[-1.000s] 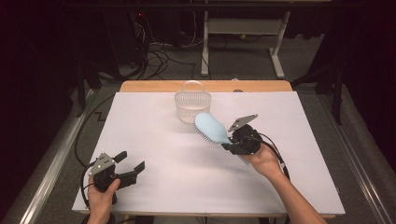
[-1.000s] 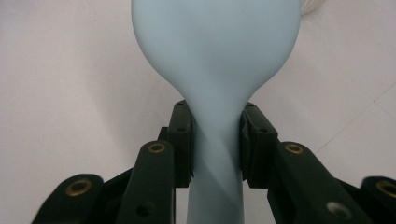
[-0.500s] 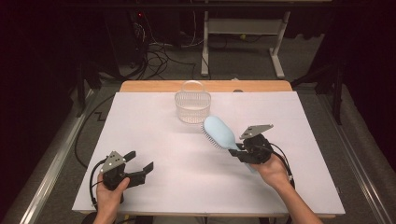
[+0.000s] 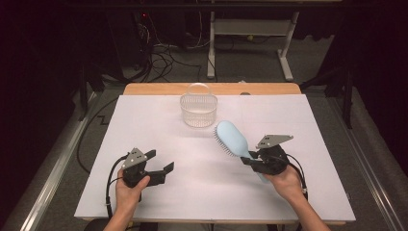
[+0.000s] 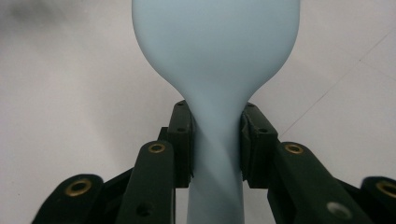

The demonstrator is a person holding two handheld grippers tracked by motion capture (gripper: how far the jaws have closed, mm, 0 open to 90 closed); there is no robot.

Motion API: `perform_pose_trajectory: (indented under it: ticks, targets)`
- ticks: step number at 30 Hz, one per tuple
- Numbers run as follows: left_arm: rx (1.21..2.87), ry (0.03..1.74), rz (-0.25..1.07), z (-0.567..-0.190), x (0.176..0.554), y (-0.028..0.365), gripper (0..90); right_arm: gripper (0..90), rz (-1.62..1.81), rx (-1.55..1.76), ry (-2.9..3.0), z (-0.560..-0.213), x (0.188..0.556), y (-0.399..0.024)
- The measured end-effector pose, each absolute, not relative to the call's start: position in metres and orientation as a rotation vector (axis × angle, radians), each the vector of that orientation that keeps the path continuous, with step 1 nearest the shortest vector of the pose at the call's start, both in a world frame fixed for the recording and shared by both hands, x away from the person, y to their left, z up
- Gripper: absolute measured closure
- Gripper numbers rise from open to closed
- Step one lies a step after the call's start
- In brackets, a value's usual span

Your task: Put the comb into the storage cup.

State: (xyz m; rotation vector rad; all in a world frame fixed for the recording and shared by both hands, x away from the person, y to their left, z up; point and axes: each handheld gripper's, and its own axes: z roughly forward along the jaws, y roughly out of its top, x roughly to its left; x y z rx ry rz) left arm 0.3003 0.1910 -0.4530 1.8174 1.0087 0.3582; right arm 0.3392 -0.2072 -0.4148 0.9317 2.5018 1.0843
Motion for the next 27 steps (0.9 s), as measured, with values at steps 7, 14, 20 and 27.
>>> perform_pose_trajectory:
  ticks: [7,14,20,27]
  targets:
    - [1.854,0.958,0.345,-0.445,0.309,0.169,15.4,70.4,1.128,0.950,2.486,-0.415,0.338,-0.213]
    - [1.883,0.902,0.312,-0.442,0.317,0.145,15.0,70.4,1.132,0.960,2.483,-0.418,0.335,-0.213]
    - [1.911,0.838,0.282,-0.435,0.323,0.130,15.1,70.4,1.136,0.957,2.477,-0.418,0.333,-0.212]
    - [1.944,0.805,0.262,-0.434,0.324,0.115,15.7,70.4,1.137,0.959,2.465,-0.417,0.330,-0.211]
